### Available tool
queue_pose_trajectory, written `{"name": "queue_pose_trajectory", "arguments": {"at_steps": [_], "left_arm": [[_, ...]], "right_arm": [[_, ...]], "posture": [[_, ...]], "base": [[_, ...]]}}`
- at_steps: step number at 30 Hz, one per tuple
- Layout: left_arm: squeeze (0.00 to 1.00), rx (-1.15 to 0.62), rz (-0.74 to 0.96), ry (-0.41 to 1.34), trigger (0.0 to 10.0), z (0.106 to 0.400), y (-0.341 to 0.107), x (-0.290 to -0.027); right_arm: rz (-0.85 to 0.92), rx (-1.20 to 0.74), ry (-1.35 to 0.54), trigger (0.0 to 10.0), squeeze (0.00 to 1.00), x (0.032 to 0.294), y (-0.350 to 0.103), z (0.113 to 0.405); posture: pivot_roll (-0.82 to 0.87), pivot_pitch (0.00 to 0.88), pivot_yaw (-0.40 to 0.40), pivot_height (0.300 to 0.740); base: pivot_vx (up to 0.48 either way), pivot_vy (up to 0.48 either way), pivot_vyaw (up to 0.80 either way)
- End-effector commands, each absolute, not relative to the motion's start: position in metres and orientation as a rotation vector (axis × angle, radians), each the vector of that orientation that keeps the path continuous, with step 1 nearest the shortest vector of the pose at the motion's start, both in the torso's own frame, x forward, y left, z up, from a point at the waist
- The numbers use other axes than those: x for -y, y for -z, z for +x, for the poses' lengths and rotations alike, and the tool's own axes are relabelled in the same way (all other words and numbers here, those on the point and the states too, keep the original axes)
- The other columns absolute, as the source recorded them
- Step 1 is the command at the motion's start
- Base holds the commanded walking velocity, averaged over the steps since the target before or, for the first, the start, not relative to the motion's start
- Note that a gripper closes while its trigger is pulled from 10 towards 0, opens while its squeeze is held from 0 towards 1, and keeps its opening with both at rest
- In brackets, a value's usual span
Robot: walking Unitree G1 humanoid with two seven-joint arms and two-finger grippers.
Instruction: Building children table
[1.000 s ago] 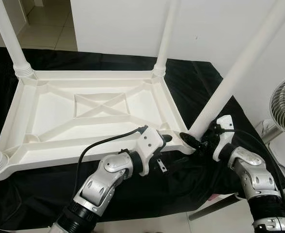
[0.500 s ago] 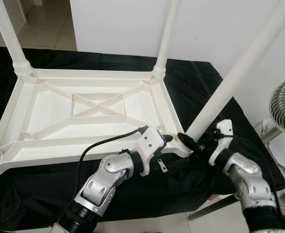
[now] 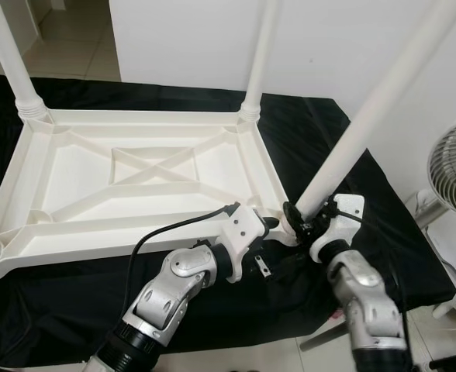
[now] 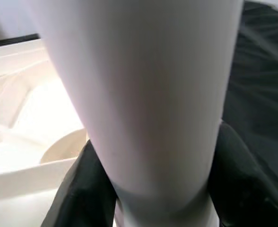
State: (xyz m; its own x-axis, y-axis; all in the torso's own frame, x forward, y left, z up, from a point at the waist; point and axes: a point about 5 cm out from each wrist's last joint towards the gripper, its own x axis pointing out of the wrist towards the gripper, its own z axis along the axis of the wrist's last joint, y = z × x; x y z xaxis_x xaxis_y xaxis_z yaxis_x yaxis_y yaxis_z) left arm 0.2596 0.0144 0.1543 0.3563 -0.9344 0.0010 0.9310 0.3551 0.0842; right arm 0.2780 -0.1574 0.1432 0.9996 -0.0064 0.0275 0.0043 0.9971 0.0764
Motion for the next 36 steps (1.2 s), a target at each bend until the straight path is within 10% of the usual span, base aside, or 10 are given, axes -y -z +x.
{"name": "queue_pose_trajectory", "arguments": {"at_steps": [1, 12, 13, 15, 16, 24, 25, 26, 36], "left_arm": [[0.00, 0.055, 0.090, 1.222, 10.0, 0.259, -0.153, -0.011], [0.00, 0.065, 0.095, 1.221, 10.0, 0.262, -0.155, -0.011], [0.00, 0.067, 0.096, 1.221, 10.0, 0.262, -0.155, -0.011], [0.00, 0.067, 0.096, 1.221, 10.0, 0.262, -0.155, -0.011], [0.00, 0.067, 0.099, 1.220, 10.0, 0.263, -0.156, -0.011], [0.00, 0.068, 0.102, 1.218, 10.0, 0.262, -0.155, -0.013], [0.00, 0.068, 0.102, 1.218, 10.0, 0.262, -0.155, -0.013], [0.00, 0.067, 0.103, 1.218, 10.0, 0.262, -0.155, -0.013], [0.00, 0.073, 0.105, 1.213, 10.0, 0.265, -0.159, -0.015]], "right_arm": [[0.032, -0.019, 0.148, 10.0, 0.00, 0.174, -0.136, 0.272], [0.057, -0.036, 0.228, 10.0, 0.00, 0.165, -0.138, 0.268], [0.058, -0.037, 0.223, 10.0, 0.28, 0.164, -0.138, 0.268], [0.058, -0.037, 0.223, 10.0, 0.28, 0.164, -0.138, 0.268], [0.071, -0.032, 0.206, 10.0, 1.00, 0.163, -0.139, 0.269], [0.094, 0.015, 0.077, 10.0, 1.00, 0.170, -0.147, 0.280], [0.103, 0.013, 0.006, 10.0, 0.74, 0.170, -0.147, 0.283], [0.112, 0.005, -0.051, 10.0, 0.00, 0.170, -0.147, 0.284], [0.028, -0.008, -0.440, 10.0, 0.00, 0.182, -0.145, 0.292]], "posture": [[0.01, 0.080, -0.109, 0.740], [0.02, 0.067, -0.116, 0.740], [0.02, 0.066, -0.116, 0.740], [0.02, 0.066, -0.116, 0.740], [0.02, 0.066, -0.116, 0.740], [0.02, 0.066, -0.110, 0.740], [0.02, 0.066, -0.110, 0.740], [0.02, 0.066, -0.110, 0.740], [0.03, 0.078, -0.091, 0.740]], "base": [[0.000, 0.000, 0.00], [0.000, 0.000, 0.00], [0.000, 0.000, 0.00], [0.000, 0.000, 0.00], [0.000, 0.000, 0.00], [0.000, 0.000, 0.00], [0.000, 0.000, 0.00], [0.000, 0.000, 0.00], [0.000, 0.000, 0.00]]}}
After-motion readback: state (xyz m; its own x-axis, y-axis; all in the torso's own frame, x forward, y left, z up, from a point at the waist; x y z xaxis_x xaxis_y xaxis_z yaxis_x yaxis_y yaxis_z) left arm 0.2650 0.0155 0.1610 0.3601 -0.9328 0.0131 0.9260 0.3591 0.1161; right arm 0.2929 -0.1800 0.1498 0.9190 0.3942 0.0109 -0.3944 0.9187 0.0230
